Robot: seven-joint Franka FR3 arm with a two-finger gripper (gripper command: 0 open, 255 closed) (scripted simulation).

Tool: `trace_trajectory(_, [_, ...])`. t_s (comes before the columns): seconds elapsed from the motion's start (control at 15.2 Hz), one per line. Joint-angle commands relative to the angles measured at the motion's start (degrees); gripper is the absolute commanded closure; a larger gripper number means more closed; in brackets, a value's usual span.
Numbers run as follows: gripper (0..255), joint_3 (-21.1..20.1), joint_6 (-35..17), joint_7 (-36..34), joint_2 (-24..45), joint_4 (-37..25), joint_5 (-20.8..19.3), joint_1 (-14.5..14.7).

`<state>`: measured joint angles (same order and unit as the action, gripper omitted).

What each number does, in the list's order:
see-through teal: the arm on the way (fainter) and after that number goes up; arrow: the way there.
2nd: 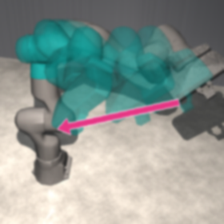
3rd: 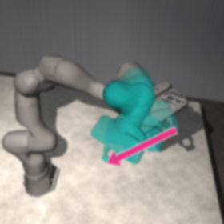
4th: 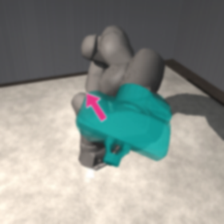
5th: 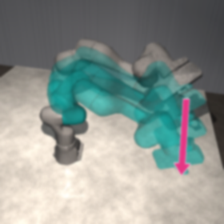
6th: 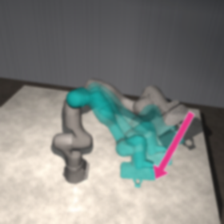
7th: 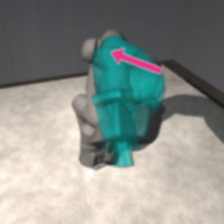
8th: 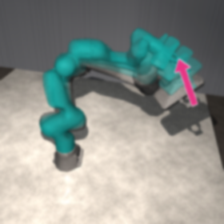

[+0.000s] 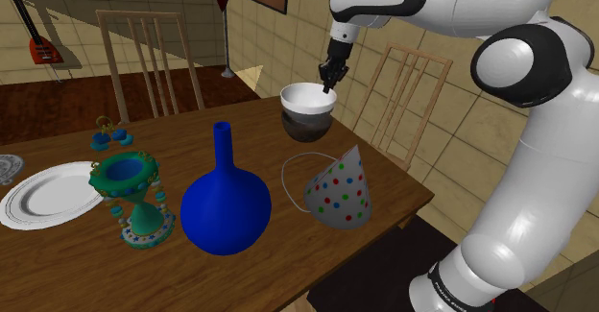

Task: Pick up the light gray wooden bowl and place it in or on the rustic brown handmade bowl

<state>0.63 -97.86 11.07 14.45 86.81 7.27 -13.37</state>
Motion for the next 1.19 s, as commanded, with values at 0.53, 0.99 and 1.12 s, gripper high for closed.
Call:
trace_trajectory(0.53, [0, 0.2, 6.2, -0.2, 1.0, -7.2, 0.0, -0.4])
trace_trajectory(0.99, [0, 0.2, 7.9, -0.3, 1.5, -9.4, 0.0, -0.5])
trace_trajectory(1.12, [0, 0.2, 7.9, -0.3, 1.5, -9.4, 0.0, -0.5])
